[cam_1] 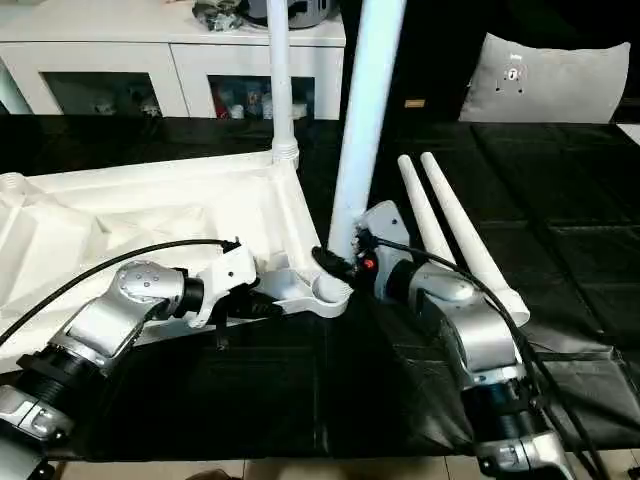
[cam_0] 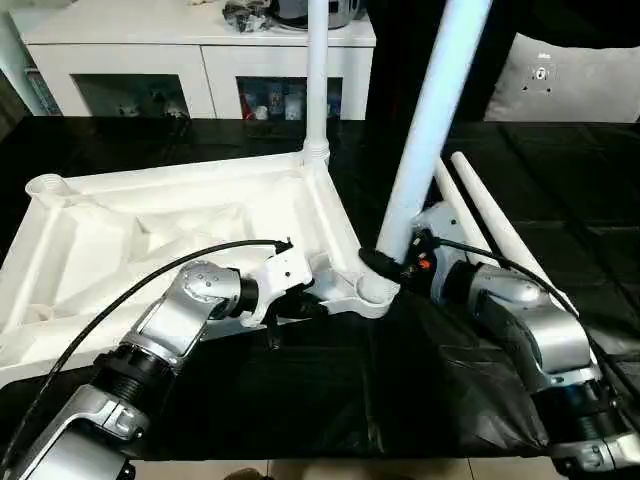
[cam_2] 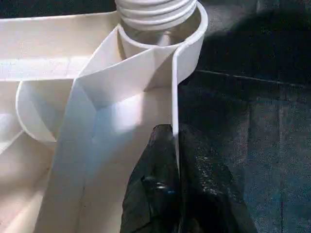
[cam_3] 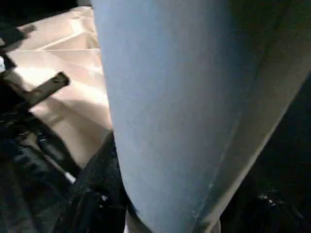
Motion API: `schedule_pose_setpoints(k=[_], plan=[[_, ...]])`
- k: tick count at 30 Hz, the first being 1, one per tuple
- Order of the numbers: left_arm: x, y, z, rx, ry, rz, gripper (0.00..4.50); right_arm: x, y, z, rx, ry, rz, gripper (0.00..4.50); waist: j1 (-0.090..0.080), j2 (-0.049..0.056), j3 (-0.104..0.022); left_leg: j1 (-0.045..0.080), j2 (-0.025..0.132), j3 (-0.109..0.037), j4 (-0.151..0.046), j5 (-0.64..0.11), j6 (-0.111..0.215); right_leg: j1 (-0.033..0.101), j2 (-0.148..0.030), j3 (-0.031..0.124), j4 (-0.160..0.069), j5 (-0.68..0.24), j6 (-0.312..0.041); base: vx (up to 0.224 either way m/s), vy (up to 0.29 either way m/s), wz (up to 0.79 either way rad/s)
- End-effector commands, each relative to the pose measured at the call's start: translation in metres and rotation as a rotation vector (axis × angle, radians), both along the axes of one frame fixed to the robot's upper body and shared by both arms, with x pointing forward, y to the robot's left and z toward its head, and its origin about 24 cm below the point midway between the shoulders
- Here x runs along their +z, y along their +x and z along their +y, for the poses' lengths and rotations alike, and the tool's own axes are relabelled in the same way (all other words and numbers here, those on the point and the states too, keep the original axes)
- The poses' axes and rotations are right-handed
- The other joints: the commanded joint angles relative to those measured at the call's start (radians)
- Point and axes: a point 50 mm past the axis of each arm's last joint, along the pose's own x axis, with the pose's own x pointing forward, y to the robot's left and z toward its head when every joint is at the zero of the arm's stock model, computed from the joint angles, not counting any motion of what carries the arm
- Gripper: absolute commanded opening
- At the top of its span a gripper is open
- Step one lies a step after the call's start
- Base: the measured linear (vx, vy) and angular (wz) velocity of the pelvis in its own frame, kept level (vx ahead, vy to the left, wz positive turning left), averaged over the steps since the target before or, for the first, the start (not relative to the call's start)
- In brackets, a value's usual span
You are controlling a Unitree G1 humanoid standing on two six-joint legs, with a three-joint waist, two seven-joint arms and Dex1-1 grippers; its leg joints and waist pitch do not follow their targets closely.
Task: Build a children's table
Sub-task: Insert table leg to table base
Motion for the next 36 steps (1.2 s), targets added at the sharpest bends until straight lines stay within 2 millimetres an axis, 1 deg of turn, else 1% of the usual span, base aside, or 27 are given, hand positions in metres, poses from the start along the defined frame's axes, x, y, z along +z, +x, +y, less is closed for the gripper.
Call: schedule_pose_setpoints(k=[1,3,5,10,11,18,21,26,30,31,33,34,36], plan=[[0.000,-0.003,0.002,-0.026,-0.006,-0.008,0.00,-0.003,-0.001,0.000,0.037,-0.006,0.041,1.90,0.011,-0.004,-0.060,0.011,0.065,-0.028,-0.075,-0.140,0.032,0.045,-0.104,0.038,-0.071,-0.039,-0.262,0.000,0.000,0.00],[0.001,-0.003,0.002,-0.036,-0.011,-0.014,0.00,-0.003,-0.001,0.000,0.066,-0.015,0.048,1.90,0.013,-0.006,-0.059,0.012,0.066,-0.026,-0.075,-0.135,0.035,0.043,-0.104,0.039,-0.072,-0.043,-0.260,0.000,0.000,0.00],[0.001,-0.003,0.001,-0.039,-0.012,-0.017,0.00,-0.003,-0.001,0.000,0.070,-0.016,0.050,1.90,0.014,-0.005,-0.060,0.012,0.066,-0.026,-0.075,-0.125,0.036,0.043,-0.103,0.038,-0.070,-0.033,-0.259,0.000,0.000,0.00],[0.002,-0.002,0.002,-0.042,-0.012,-0.022,0.00,-0.003,-0.003,-0.001,0.096,-0.012,0.070,1.90,0.017,-0.006,-0.061,0.011,0.066,-0.026,-0.075,-0.119,0.037,0.043,-0.104,0.038,-0.070,-0.032,-0.258,0.000,0.000,0.00],[0.002,-0.002,0.002,-0.046,-0.009,-0.024,0.00,-0.004,-0.003,-0.001,0.105,-0.013,0.073,1.90,0.017,-0.004,-0.060,0.012,0.067,-0.026,-0.075,-0.123,0.037,0.042,-0.105,0.038,-0.071,-0.036,-0.258,0.000,0.000,0.00],[0.003,-0.002,0.001,-0.078,0.001,-0.038,0.00,-0.005,-0.004,0.000,0.137,-0.022,0.086,1.90,0.021,-0.006,-0.061,0.011,0.067,-0.026,-0.075,-0.120,0.037,0.042,-0.105,0.037,-0.070,-0.032,-0.256,0.000,0.000,0.00],[0.005,-0.003,-0.001,-0.105,-0.009,-0.041,0.00,-0.008,-0.002,0.000,0.137,-0.033,0.088,1.90,0.020,-0.005,-0.060,0.013,0.067,-0.025,-0.075,-0.128,0.032,0.040,-0.105,0.037,-0.072,-0.047,-0.258,0.000,0.000,0.00],[0.008,-0.006,-0.003,-0.137,-0.023,-0.026,0.00,-0.016,0.000,0.000,0.132,-0.033,0.106,1.90,0.021,-0.005,-0.061,0.011,0.067,-0.025,-0.074,-0.120,0.035,0.042,-0.106,0.037,-0.069,-0.020,-0.263,0.000,0.000,0.00],[0.009,-0.005,-0.003,-0.135,-0.032,-0.023,0.00,-0.023,-0.001,-0.004,0.113,0.001,0.141,1.90,0.020,-0.005,-0.062,0.011,0.067,-0.024,-0.074,-0.116,0.039,0.044,-0.106,0.036,-0.069,-0.009,-0.268,0.000,0.000,0.00],[0.009,-0.004,-0.003,-0.128,-0.044,-0.019,0.00,-0.025,-0.002,-0.005,0.106,0.020,0.153,1.90,0.020,-0.001,-0.062,0.012,0.067,-0.025,-0.074,-0.118,0.039,0.043,-0.107,0.035,-0.070,-0.010,-0.270,0.000,0.000,0.00],[0.010,-0.003,-0.003,-0.107,-0.062,-0.008,0.00,-0.032,-0.005,-0.011,0.075,0.068,0.175,1.90,0.021,0.000,-0.062,0.013,0.068,-0.024,-0.075,-0.122,0.037,0.043,-0.105,0.034,-0.069,-0.004,-0.271,0.000,0.000,0.00],[0.011,-0.002,-0.003,-0.098,-0.069,-0.003,0.00,-0.036,-0.008,-0.014,0.055,0.097,0.182,1.90,0.023,0.004,-0.062,0.013,0.068,-0.024,-0.074,-0.121,0.037,0.043,-0.106,0.035,-0.068,0.002,-0.273,0.000,0.000,0.00],[0.011,-0.002,-0.003,-0.095,-0.072,-0.001,0.00,-0.038,-0.009,-0.015,0.043,0.115,0.184,1.90,0.026,0.000,-0.064,0.012,0.068,-0.024,-0.074,-0.109,0.043,0.046,-0.106,0.034,-0.067,0.028,-0.274,0.000,0.000,0.00]])
